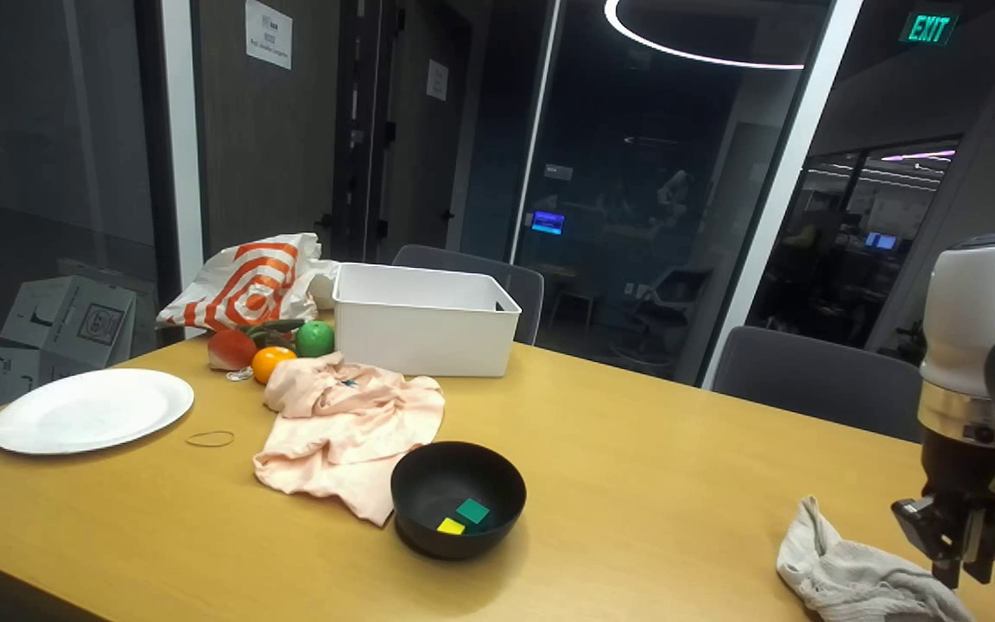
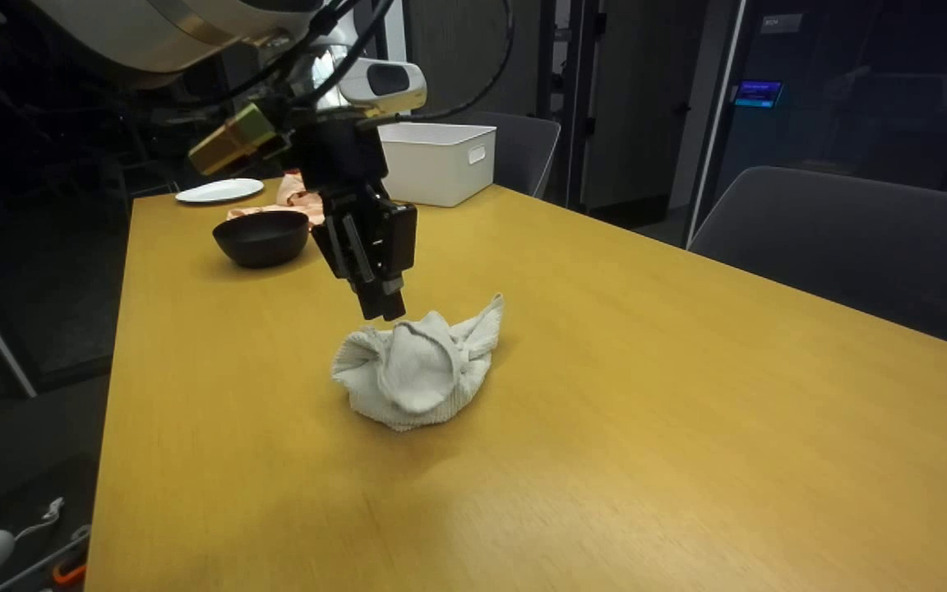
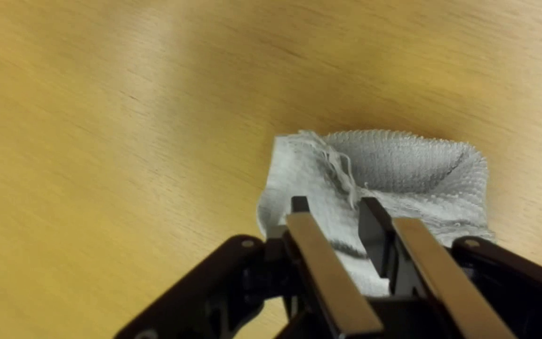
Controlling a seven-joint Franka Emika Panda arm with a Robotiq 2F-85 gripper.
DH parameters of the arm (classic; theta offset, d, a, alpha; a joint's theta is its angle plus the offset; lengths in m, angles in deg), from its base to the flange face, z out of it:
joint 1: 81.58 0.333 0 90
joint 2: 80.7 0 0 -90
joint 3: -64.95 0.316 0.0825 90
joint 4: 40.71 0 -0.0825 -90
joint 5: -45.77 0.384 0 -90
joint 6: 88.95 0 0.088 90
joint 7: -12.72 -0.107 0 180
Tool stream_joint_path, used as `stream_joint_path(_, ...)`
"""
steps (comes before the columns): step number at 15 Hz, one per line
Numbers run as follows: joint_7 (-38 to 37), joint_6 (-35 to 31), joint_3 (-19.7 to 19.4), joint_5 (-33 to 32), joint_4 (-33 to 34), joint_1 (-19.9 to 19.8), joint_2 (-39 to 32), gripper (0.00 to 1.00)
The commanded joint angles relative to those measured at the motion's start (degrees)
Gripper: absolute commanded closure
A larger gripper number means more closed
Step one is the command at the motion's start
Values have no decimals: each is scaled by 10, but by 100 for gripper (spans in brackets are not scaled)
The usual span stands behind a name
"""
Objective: Unfold the towel on the right.
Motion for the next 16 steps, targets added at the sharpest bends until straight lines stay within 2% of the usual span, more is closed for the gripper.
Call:
stream_joint_path(1, 19, 27, 8, 25, -9, -7, 32, 77)
stream_joint_path(2, 27, 32, 8, 31, -11, -6, 35, 77)
stream_joint_path(3, 28, 31, 9, 32, -13, -5, 37, 30)
stream_joint_path(5, 32, 6, 9, 37, -18, -4, 35, 33)
stream_joint_path(10, 10, -50, 16, 22, -35, -10, -3, 0)
stream_joint_path(16, -11, -134, 2, 13, -72, -35, -19, 0)
